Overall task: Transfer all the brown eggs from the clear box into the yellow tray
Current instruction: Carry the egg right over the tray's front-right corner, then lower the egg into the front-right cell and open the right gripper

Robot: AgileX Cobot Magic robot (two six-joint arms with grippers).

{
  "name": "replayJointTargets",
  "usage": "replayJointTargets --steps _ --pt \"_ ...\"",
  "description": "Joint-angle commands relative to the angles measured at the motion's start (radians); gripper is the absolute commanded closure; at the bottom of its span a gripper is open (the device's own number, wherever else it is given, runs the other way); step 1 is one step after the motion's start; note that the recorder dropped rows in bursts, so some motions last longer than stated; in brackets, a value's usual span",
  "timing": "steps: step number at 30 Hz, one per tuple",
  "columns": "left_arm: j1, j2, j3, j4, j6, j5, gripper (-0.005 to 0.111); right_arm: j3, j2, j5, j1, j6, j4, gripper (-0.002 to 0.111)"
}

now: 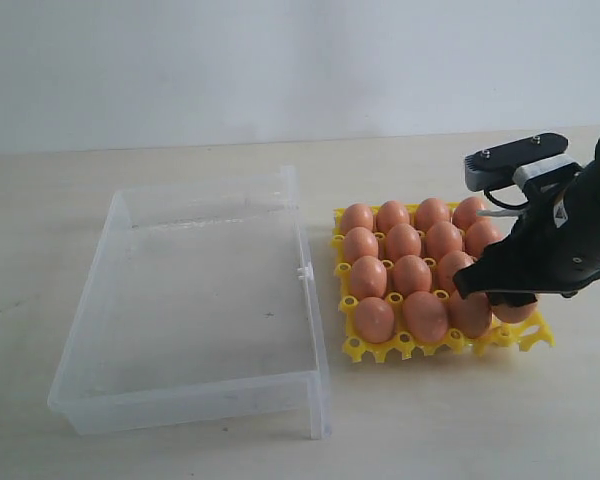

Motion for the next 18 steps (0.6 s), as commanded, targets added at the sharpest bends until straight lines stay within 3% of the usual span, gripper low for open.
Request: replayJointTargets --steps 1,18 --pt "-0.004 -0.006 -0.004 -0.003 0.0 -0.01 0.107 0.013 0.003 -0.043 -0.029 -0.006 -0.009 0.108" --pt "-0.004 -0.006 -0.004 -0.003 0.0 -0.01 0.107 0.021 0.004 -0.089 -0.052 -0.004 -0.009 0.108"
